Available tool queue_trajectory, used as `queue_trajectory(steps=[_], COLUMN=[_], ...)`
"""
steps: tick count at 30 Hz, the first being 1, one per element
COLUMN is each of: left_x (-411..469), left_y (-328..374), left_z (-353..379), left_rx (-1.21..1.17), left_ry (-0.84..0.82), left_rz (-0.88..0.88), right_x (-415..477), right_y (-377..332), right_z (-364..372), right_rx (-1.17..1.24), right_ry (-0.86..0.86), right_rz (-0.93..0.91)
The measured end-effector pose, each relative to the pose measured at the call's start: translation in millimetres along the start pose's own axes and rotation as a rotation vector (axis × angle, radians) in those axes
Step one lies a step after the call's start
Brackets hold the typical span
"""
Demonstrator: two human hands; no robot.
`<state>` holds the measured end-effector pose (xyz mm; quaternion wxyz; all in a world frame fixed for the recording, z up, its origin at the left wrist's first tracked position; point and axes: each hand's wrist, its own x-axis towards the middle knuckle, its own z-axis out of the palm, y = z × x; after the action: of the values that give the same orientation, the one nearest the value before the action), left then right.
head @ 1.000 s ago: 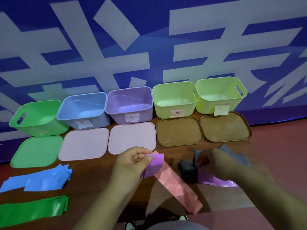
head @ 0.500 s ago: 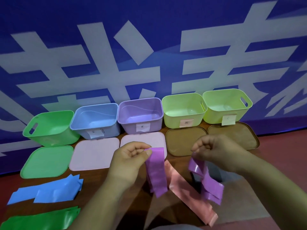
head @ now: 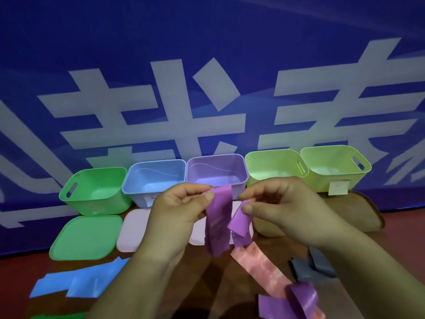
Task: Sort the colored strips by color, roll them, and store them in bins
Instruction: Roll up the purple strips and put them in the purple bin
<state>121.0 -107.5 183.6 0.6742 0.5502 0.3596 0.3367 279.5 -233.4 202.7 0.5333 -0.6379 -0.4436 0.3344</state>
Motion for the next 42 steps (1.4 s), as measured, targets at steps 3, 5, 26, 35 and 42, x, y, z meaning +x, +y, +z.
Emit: queue_trajectory(steps=[3, 5, 26, 35, 42], left_x=[2, 4, 5, 2, -1], left_y=[6, 9, 30, 34, 34], left_z=[-8, -12, -18, -12, -9], left_rx=[-0.030, -0.063, -0.293, -0.317, -0.335], left_ry=[0.002, -0.004, -0.090, -0.115, -0.111], left_rz=[-0.006, -0.018, -0.266, -0.272, -0.252], right_x=[8, 11, 29, 26, 24], right_y=[-3, -4, -3, -6, -5], right_z=[14, 20, 52, 57, 59], right_rx=[-0.012, 0.015, 0.162, 0.333, 0.368], right_ry=[0.032, 0.056, 0.247, 0.279, 0.332], right_rz=[-0.039, -0.058, -0.180, -0.133, -0.113])
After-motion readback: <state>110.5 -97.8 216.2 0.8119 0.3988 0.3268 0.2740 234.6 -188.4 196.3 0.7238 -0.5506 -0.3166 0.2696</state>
